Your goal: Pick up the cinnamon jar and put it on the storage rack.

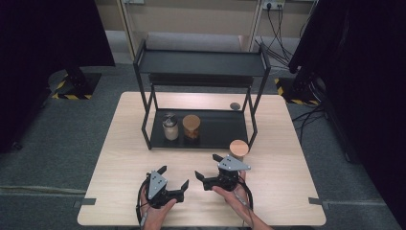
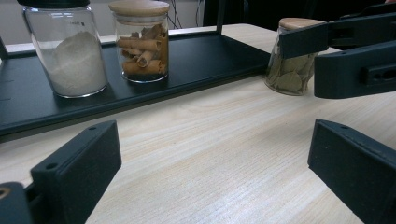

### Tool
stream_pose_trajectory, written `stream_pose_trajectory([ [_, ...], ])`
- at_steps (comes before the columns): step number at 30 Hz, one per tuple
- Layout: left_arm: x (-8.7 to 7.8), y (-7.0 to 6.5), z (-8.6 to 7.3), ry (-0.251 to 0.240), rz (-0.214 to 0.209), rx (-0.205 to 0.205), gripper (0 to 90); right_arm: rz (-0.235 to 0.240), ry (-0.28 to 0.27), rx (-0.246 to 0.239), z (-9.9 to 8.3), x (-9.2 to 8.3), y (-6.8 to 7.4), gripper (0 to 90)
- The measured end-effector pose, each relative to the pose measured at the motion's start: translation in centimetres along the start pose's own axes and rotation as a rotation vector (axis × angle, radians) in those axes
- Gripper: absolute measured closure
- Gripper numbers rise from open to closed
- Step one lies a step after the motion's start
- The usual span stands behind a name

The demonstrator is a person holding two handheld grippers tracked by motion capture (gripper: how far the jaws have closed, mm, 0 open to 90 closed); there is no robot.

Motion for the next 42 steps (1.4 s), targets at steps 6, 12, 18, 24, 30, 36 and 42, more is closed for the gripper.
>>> stream_pose_trajectory([
  [6, 0.0, 0.0, 0.0, 0.0, 0.0, 0.0, 2.3, 0.001, 0.002, 0.002, -0.1, -0.2, 0.0, 4.7],
  [12, 0.0, 0.0, 0.0, -0.001, 0.0, -0.001, 2.3, 0.001, 0.0, 0.005, -0.2, -0.6, 0.0, 4.7],
  [18, 0.0, 0.0, 0.0, -0.001, 0.0, -0.002, 2.3, 0.002, -0.003, 0.007, -0.3, -0.9, 0.1, 4.7],
  [24, 0.0, 0.0, 0.0, 0.0, 0.0, -0.002, 2.3, 0.003, -0.008, 0.01, -0.5, -1.4, 0.1, 4.7],
  [30, 0.0, 0.0, 0.0, 0.0, 0.0, -0.001, 2.3, 0.001, -0.005, 0.007, -0.7, -1.8, 0.2, 4.7],
  [36, 0.0, 0.0, 0.0, 0.001, 0.001, -0.002, 2.3, -0.002, -0.004, -0.001, -0.9, -2.1, 0.3, 4.7],
  [42, 0.0, 0.0, 0.0, 0.002, 0.001, -0.007, 2.3, 0.004, -0.003, 0.001, -1.0, -2.3, 0.3, 4.7],
])
Point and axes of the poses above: each handheld gripper's, and its own axes: x roughly forward along the jaws, z roughly out of its top, y roughly to its left, the point moved 5 cm from there along x, roughly forward along the jaws, and after that the axes turned 3 degrees about z, right-handed, at the moved point
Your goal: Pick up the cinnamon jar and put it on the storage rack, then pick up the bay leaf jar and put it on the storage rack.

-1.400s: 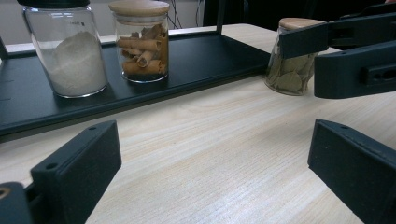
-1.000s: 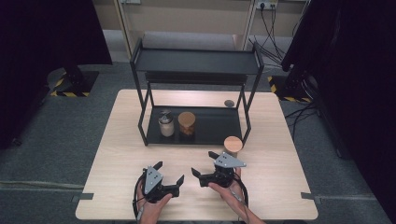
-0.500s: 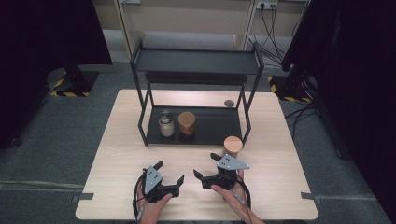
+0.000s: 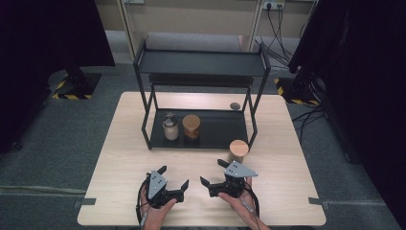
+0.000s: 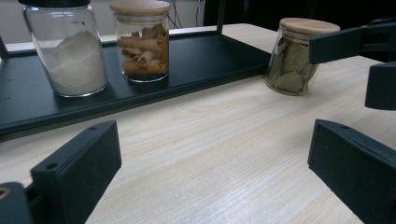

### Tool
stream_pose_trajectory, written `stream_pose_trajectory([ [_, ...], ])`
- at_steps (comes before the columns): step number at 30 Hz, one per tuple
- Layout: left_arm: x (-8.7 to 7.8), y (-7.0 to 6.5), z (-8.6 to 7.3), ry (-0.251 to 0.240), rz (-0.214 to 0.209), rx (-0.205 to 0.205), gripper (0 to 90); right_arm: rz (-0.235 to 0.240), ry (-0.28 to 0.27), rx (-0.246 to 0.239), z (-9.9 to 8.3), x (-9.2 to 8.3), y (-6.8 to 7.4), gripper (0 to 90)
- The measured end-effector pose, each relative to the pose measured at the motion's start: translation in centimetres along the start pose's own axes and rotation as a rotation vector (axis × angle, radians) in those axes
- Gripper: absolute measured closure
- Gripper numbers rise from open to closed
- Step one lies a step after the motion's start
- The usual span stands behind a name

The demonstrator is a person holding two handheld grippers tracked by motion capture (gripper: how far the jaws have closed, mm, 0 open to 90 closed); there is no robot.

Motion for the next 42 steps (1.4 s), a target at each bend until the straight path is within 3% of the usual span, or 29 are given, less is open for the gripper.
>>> stream_pose_trajectory([
  [42, 0.0, 0.1, 0.0, 0.001, 0.0, -0.009, 2.2, -0.009, 0.002, 0.023, -0.9, -1.3, -0.3, 4.7],
])
Point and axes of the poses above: each handheld gripper's, and its own axes: x roughly forward along the jaws, z roughly out of its top, y roughly to its left, the point moved 5 cm from there along x, roughly forward along the jaws, and after that the axes turned 3 degrees about z, right-handed, at the moved point
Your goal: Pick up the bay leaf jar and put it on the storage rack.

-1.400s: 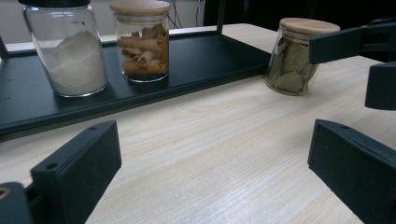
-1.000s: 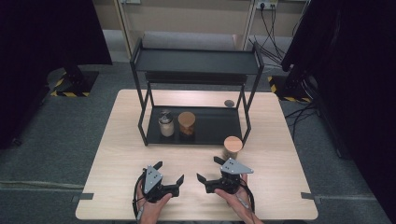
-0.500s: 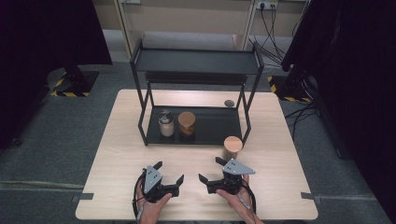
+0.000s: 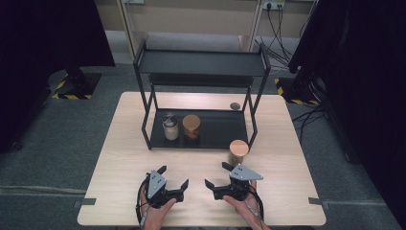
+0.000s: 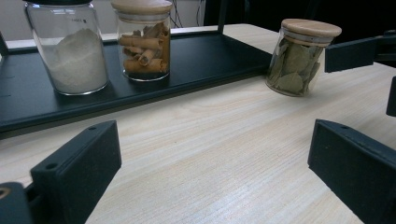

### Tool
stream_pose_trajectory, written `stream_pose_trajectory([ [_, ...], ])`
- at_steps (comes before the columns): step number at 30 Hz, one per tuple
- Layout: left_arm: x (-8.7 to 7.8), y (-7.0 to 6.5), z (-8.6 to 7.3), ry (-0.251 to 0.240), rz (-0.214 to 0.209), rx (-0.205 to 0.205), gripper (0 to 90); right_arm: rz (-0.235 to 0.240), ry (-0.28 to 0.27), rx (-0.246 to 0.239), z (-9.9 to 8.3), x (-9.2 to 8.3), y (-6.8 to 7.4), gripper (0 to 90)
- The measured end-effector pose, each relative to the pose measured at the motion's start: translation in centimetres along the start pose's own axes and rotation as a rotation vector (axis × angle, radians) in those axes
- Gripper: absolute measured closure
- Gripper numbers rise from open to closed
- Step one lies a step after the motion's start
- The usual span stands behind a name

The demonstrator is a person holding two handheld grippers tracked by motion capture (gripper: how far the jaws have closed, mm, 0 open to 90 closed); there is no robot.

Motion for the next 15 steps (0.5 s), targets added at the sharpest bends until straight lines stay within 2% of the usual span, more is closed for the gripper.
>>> stream_pose_trajectory([
  [15, -0.1, 0.0, -0.1, -0.004, -0.002, 0.001, 2.3, -0.027, -0.008, 0.014, -0.5, -1.3, -0.3, 4.7],
])
Point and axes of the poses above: each handheld gripper's, and its own axes: x roughly forward along the jaws, z roughly out of its top, y roughly to its left, the point moved 5 cm from there along x, roughly forward along the jaws, and after that the axes turned 3 degrees about z, right-handed, at the moved point
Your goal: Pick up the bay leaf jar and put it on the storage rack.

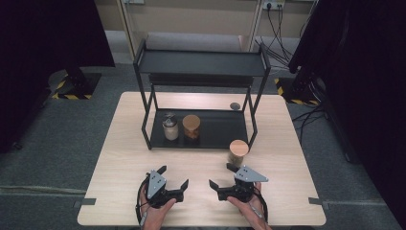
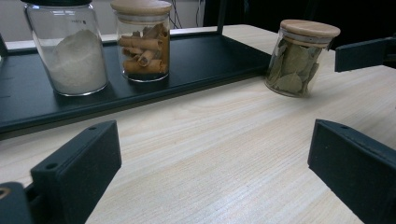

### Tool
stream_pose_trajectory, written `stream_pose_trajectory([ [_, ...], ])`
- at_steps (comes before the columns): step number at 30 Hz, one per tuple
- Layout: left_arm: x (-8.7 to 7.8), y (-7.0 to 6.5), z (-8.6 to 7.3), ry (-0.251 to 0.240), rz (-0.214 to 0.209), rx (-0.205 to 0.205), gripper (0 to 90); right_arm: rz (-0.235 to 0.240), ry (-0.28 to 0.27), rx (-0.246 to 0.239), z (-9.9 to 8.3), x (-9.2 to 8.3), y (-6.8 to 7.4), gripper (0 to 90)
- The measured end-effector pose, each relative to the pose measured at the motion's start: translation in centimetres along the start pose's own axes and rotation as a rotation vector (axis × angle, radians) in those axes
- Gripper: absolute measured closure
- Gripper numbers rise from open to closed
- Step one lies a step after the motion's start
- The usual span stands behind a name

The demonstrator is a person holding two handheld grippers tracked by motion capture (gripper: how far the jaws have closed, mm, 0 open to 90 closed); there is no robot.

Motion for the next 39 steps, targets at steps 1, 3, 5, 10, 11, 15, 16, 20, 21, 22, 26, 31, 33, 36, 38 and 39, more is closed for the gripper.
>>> stream_pose_trajectory([
  [1, 0.0, 0.0, 0.0, 0.0, 0.0, -0.001, 2.3, -0.002, -0.001, 0.002, 0.0, -0.1, 0.0, 4.7],
  [3, 0.0, 0.0, 0.0, 0.0, 0.0, -0.004, 2.3, -0.004, -0.002, 0.006, -0.1, -0.2, -0.1, 4.7],
  [5, 0.0, 0.0, 0.0, -0.001, 0.0, -0.006, 2.3, -0.007, -0.003, 0.008, -0.2, -0.4, -0.2, 4.7],
  [10, 0.0, 0.0, 0.0, 0.0, 0.0, -0.002, 2.3, -0.019, -0.008, 0.01, -0.3, -0.7, -0.3, 4.7],
  [11, 0.0, 0.0, 0.0, 0.0, 0.0, -0.001, 2.3, -0.022, -0.008, 0.008, -0.3, -0.8, -0.3, 4.7],
  [15, 0.0, 0.0, 0.0, 0.0, 0.0, -0.002, 2.2, -0.031, -0.01, 0.007, -0.3, -0.9, -0.3, 4.6],
  [16, 0.0, 0.0, 0.0, -0.001, 0.0, -0.003, 2.3, -0.032, -0.01, 0.006, -0.4, -1.0, -0.3, 4.7],
  [20, 0.0, 0.0, 0.0, -0.002, 0.0, -0.005, 2.3, -0.037, -0.009, 0.01, -0.4, -1.0, -0.4, 4.7],
  [21, 0.0, 0.0, 0.0, -0.002, 0.0, -0.006, 2.3, -0.039, -0.008, 0.012, -0.4, -1.1, -0.5, 4.7],
  [22, 0.0, 0.0, 0.0, -0.002, 0.0, -0.006, 2.3, -0.041, -0.009, 0.014, -0.4, -1.1, -0.5, 4.7],
  [26, 0.0, 0.1, 0.0, -0.003, -0.001, -0.008, 2.3, -0.045, -0.01, 0.013, -0.4, -1.2, -0.5, 4.7],
  [31, 0.0, 0.1, 0.0, -0.003, -0.001, -0.011, 2.2, -0.053, -0.008, 0.016, -0.5, -1.4, -0.5, 4.7],
  [33, 0.0, 0.1, 0.0, -0.002, -0.002, -0.01, 2.3, -0.059, -0.008, 0.019, -0.5, -1.5, -0.6, 4.7],
  [36, 0.0, 0.1, 0.0, -0.002, -0.002, -0.009, 2.3, -0.066, -0.009, 0.02, -0.6, -1.6, -0.7, 4.7],
  [38, 0.0, 0.1, 0.0, -0.002, -0.002, -0.01, 2.3, -0.072, -0.011, 0.024, -0.6, -1.7, -0.8, 4.7],
  [39, 0.0, 0.1, 0.0, -0.001, -0.002, -0.01, 2.3, -0.076, -0.012, 0.024, -0.6, -1.8, -0.9, 4.7],
])
Point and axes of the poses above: each handheld gripper's, and its own axes: x roughly forward along the jaws, z roughly out of its top, y roughly to its left, the point moved 5 cm from there along x, roughly forward along the jaws, and after that the axes turned 3 degrees about z, right-handed, at the moved point
